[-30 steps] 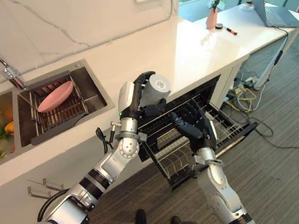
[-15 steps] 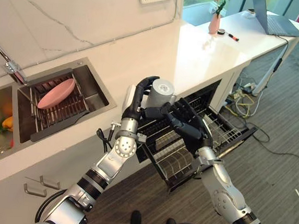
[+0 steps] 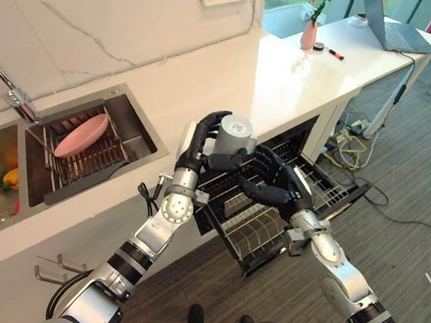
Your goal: Place the dishes in the dishwasher.
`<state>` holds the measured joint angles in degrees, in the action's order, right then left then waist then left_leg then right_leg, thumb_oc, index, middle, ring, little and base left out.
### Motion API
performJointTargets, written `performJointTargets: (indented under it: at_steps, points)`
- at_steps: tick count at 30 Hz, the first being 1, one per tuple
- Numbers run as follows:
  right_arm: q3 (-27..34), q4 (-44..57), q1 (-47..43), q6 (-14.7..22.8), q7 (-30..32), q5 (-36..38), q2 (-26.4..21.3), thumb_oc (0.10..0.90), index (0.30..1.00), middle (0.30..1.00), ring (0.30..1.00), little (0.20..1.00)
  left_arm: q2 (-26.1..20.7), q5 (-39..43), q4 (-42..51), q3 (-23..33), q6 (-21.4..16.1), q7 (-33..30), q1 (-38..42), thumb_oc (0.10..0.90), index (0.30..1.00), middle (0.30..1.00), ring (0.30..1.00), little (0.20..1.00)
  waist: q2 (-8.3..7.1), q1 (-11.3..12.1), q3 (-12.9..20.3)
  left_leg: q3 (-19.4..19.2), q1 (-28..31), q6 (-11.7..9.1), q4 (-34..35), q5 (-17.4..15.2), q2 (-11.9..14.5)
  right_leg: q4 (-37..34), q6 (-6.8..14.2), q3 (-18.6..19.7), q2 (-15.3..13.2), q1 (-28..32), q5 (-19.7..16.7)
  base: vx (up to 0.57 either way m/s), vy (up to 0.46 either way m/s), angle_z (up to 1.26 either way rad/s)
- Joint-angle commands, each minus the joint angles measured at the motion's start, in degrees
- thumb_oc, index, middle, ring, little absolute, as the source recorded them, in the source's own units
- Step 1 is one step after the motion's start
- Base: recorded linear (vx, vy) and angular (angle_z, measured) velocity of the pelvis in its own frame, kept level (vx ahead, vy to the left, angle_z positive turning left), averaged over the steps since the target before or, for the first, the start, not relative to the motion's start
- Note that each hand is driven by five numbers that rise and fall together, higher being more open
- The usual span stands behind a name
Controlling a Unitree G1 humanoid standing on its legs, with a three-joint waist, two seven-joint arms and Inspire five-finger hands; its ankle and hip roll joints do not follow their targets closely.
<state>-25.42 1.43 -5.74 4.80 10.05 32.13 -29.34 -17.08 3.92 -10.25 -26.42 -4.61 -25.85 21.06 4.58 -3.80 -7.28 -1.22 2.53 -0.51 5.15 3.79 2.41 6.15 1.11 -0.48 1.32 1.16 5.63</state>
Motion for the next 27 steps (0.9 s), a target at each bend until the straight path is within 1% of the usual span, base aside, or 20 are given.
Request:
performJointTargets:
  at_steps: [1,2,3,4,5,6,7,10,11,13,14,17,20,21,24,27]
  points:
    - [4.60,3.49,-5.26,3.23,1.85,-8.88,3.16,0.800,0.900,0.900,0.900,0.900,0.04,2.96,2.68,2.81,-6.85,-1.39,9.74,0.400,0.300,0.300,0.300,0.300,-4.04,0.31,2.17,-2.06,7.11,-1.27,-0.15,-8.69,-0.15,-11.15,9.10,0.53,-8.29,3.84,-5.51,0.00,0.000,0.00]
    - [4.38,2.37,-5.67,2.63,3.79,-13.15,4.02,0.800,0.900,0.900,0.900,0.900,0.83,5.15,3.34,2.86,-7.22,-1.67,10.10,0.400,0.300,0.300,0.300,0.300,-3.91,0.33,2.15,-1.98,7.17,-1.19,-0.15,-8.74,-0.17,-11.15,9.08,0.45,-8.28,3.93,-5.49,0.00,0.000,0.00]
    - [4.38,2.37,-5.67,2.63,3.79,-13.15,4.02,0.800,0.900,0.900,0.900,0.900,0.83,5.15,3.34,2.86,-7.22,-1.67,10.10,0.400,0.300,0.300,0.300,0.300,-3.91,0.33,2.15,-1.98,7.17,-1.19,-0.15,-8.74,-0.17,-11.15,9.08,0.45,-8.28,3.93,-5.49,0.00,0.000,0.00]
    - [4.19,1.84,-5.89,2.26,4.77,-15.02,4.73,0.800,0.900,0.900,0.900,0.900,1.22,6.28,3.62,2.70,-7.46,-1.81,10.27,0.400,0.300,0.300,0.300,0.300,-3.86,0.30,2.05,-1.93,7.27,-1.13,-0.15,-8.76,-0.19,-11.15,9.06,0.37,-8.28,4.09,-5.43,0.00,0.000,0.00]
    - [3.74,0.50,-6.41,1.54,7.07,-19.25,5.87,0.800,0.900,0.900,0.900,0.900,2.13,8.66,4.10,2.48,-7.84,-2.36,10.38,0.400,0.300,0.300,0.300,0.300,-3.69,0.32,2.01,-1.74,7.34,-1.01,-0.15,-8.77,-0.25,-11.15,9.02,0.39,-8.27,4.19,-5.38,0.00,0.000,0.00]
    - [3.71,0.47,-6.44,1.55,7.11,-19.30,5.91,0.800,0.900,0.900,0.900,0.900,2.11,8.68,4.09,2.49,-7.84,-2.36,10.39,0.400,0.300,0.300,0.300,0.300,-3.71,0.30,1.99,-1.74,7.36,-1.01,-0.15,-8.77,-0.24,-11.15,9.02,0.39,-8.26,4.20,-5.38,0.00,0.000,0.00]
    - [3.58,-0.30,-6.70,1.31,8.74,-21.85,6.66,0.800,0.900,0.900,0.900,0.900,2.79,9.97,4.06,2.27,-8.05,-2.82,10.40,0.400,0.300,0.300,0.300,0.300,-3.63,0.32,1.98,-1.64,7.44,-0.94,-0.15,-8.80,-0.22,-11.15,9.02,0.35,-8.27,4.27,-5.36,0.00,0.000,0.00]
    - [2.75,-3.25,-8.13,0.37,15.50,-27.78,9.35,0.800,0.900,0.900,0.900,0.900,4.28,10.94,3.81,1.57,-7.81,-5.39,10.93,0.400,0.300,0.300,0.300,0.300,-3.29,0.28,1.75,-1.50,7.50,-0.80,-0.15,-8.76,-0.25,-11.15,9.02,0.18,-8.30,4.39,-5.36,0.00,0.000,0.00]
    - [2.04,-4.27,-8.87,-0.11,19.05,-29.70,11.00,0.800,0.900,0.900,0.900,0.900,4.87,11.50,3.97,0.96,-7.84,-6.85,11.18,0.400,0.300,0.300,0.300,0.300,-3.16,0.31,1.57,-1.38,7.37,-0.72,-0.15,-8.71,-0.41,-11.15,8.96,0.20,-8.29,4.41,-5.44,0.00,0.000,0.00]
    - [2.02,-4.31,-8.90,-0.09,19.09,-29.73,11.04,0.800,0.900,0.900,0.900,0.900,4.85,11.49,3.97,0.96,-7.84,-6.86,11.18,0.400,0.300,0.300,0.300,0.300,-3.18,0.29,1.56,-1.38,7.37,-0.72,-0.15,-8.71,-0.41,-11.15,8.96,0.19,-8.30,4.42,-5.44,-0.01,0.005,0.05]
    - [0.79,-5.45,-9.56,-0.09,22.46,-30.46,12.77,0.800,0.900,0.900,0.900,0.900,5.36,11.29,4.19,0.10,-7.73,-8.51,11.30,0.400,0.300,0.300,0.300,0.300,-3.09,0.34,1.43,-1.28,7.29,-0.61,-0.15,-8.73,-0.62,-11.15,8.89,0.16,-8.36,4.47,-5.60,-0.02,0.006,0.04]
    - [-1.01,-6.64,-10.80,0.07,27.15,-32.00,14.59,0.800,0.900,0.900,0.900,0.900,6.12,11.74,4.11,-1.14,-7.89,-10.72,11.15,0.400,0.300,0.300,0.300,0.300,-2.91,0.46,1.26,-1.13,7.17,-0.49,-0.15,-8.71,-0.87,-11.15,8.80,0.21,-8.46,4.52,-5.83,0.00,0.000,0.00]
    - [-2.64,-7.87,-12.41,-0.15,31.40,-36.11,15.64,0.800,0.900,0.900,0.900,0.900,6.77,11.23,3.86,-2.26,-7.92,-12.82,10.77,0.400,0.300,0.300,0.300,0.300,-2.74,0.66,1.09,-0.97,7.17,-0.40,-0.15,-8.64,-1.00,-11.15,8.74,0.16,-8.55,4.57,-5.97,0.00,0.000,0.00]
    - [-4.04,-8.36,-13.21,-0.34,31.10,-37.39,15.72,0.800,0.900,0.900,0.900,0.900,7.01,11.16,3.94,-2.78,-8.02,-13.12,10.32,0.400,0.300,0.300,0.300,0.300,-2.74,0.86,0.98,-0.90,7.14,-0.37,-0.15,-8.61,-1.09,-11.15,8.72,0.07,-8.60,4.57,-6.01,0.00,0.000,0.00]
    - [-5.25,-8.73,-13.70,-0.25,29.72,-38.35,15.38,0.800,0.900,0.900,0.900,0.900,7.12,11.58,3.77,-2.92,-8.06,-12.58,9.75,0.400,0.300,0.300,0.300,0.300,-2.77,1.10,1.08,-0.84,7.16,-0.36,-0.15,-8.59,-1.11,-11.14,8.69,-0.01,-8.61,4.63,-5.97,0.00,0.000,0.00]
    - [-6.81,-8.69,-13.65,0.50,26.38,-38.41,14.76,0.800,0.900,0.900,0.900,0.900,7.39,13.32,3.40,-2.84,-8.37,-10.70,8.67,0.400,0.300,0.300,0.300,0.300,-2.88,1.43,1.19,-0.80,7.11,-0.41,-0.15,-8.52,-1.10,-11.13,8.65,-0.21,-8.70,4.79,-5.91,0.00,0.000,0.00]
